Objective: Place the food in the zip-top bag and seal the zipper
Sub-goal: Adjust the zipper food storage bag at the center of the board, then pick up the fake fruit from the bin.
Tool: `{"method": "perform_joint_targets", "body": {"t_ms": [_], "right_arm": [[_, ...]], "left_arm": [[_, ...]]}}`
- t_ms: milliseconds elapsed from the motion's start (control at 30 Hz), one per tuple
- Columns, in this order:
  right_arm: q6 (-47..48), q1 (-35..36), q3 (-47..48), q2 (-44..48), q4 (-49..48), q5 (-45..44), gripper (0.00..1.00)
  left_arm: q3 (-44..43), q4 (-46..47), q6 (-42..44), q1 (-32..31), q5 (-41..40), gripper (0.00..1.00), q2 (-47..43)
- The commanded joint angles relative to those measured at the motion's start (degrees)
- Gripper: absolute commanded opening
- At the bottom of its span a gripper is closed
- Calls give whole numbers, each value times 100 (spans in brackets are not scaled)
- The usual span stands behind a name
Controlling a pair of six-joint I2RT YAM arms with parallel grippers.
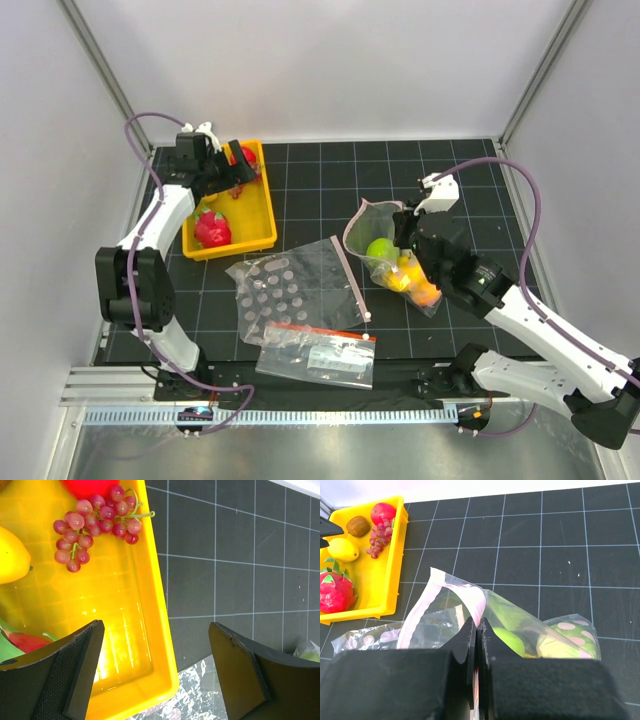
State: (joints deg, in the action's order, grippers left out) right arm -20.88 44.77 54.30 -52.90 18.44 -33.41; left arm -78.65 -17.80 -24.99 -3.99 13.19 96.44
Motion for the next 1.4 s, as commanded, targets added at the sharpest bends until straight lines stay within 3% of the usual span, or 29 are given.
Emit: {"method": "perform_joint_targets", "body": {"t_ms": [0, 100, 200, 333, 433, 533, 700, 867, 1133, 1367], "right_arm": [[41, -13, -7, 17, -367, -219, 1], [49, -13, -25, 52, -376, -227, 1], [49, -13, -34, 70, -393, -228, 1], [58, -13, -34, 105, -385, -254, 1], [58, -13, -51, 114, -393, -280, 1], [41, -13, -60, 131, -402, -228, 1], [23, -13, -52, 87, -402, -201, 1], [14, -13, -8, 105, -341, -105, 1], [-12, -13, -34, 44, -376, -166, 1], [-21, -13, -7, -45, -323, -210, 1]], "left_arm": [[-344, 181, 135, 30, -159, 89, 24], [-379, 181, 100, 21, -72, 85, 59], [-361, 181, 91, 30, -123, 75, 94], [-580, 190, 170, 30, -413, 55, 471], [-913, 93, 275, 21, -676, 50, 778], [-968, 294, 319, -67, -958, 49, 989], [-941, 1110, 600, -506, -1801, 60, 1210], [-1003, 1744, 1101, -779, -2391, 61, 1570], [-1117, 2377, 1638, -788, -2620, 53, 2045], [-247, 3932, 1348, -963, -2847, 47, 2124]]}}
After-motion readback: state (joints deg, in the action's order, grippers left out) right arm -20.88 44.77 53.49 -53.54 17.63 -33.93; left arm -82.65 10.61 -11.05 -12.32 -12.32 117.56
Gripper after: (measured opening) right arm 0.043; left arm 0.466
